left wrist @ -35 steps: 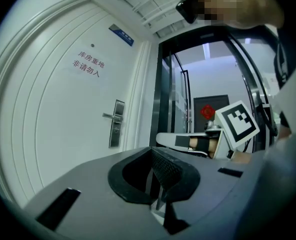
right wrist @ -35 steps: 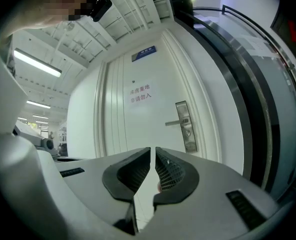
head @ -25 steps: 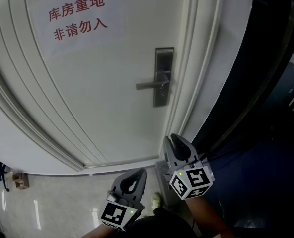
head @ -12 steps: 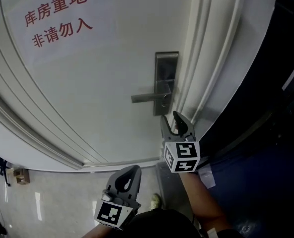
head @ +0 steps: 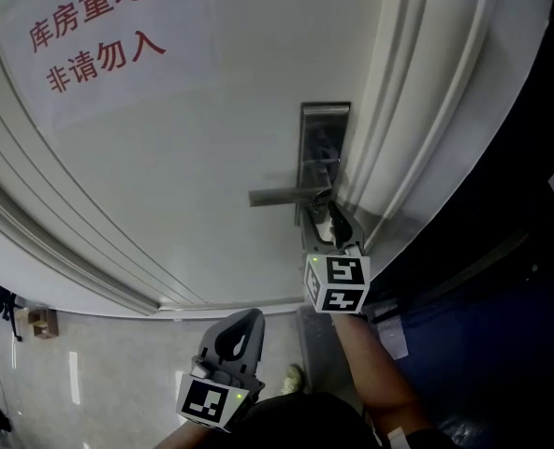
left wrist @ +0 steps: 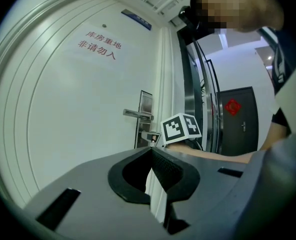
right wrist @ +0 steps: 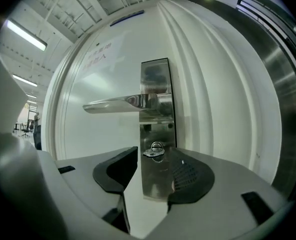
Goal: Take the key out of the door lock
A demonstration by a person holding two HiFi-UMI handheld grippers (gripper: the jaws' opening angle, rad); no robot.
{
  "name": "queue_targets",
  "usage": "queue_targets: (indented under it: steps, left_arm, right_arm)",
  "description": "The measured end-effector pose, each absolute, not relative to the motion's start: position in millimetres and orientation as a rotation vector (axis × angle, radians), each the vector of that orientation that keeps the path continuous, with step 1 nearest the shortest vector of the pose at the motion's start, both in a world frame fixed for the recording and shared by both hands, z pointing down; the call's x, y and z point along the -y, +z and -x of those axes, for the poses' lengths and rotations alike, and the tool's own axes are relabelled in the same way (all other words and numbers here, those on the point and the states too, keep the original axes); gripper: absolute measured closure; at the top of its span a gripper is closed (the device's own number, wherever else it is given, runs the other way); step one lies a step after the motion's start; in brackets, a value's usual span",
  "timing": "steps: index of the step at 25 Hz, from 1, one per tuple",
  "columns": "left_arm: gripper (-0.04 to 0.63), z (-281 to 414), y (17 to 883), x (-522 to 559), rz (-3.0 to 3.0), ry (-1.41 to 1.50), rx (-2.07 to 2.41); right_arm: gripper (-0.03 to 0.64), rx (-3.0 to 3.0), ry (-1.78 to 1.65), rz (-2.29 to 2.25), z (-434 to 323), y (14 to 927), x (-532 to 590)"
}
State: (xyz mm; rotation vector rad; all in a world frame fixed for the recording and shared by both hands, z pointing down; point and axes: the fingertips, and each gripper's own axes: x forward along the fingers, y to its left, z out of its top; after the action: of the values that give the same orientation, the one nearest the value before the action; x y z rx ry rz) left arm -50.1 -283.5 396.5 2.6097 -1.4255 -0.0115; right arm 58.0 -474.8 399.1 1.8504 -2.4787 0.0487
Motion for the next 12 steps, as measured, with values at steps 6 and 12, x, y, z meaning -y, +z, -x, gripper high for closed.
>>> queue_targets:
  steps: [6,12]
  left_arm:
    - [0.591,50,398,288,-2.598,-0.005,1.434]
    - [0.591,51,399,288,-2.592,-0.004,1.445]
  right_arm:
    - [0.442,2.44,0.012,-1.873,-59,399,484]
    - [0.442,2.419,0.009,-1.891,-58,398,489]
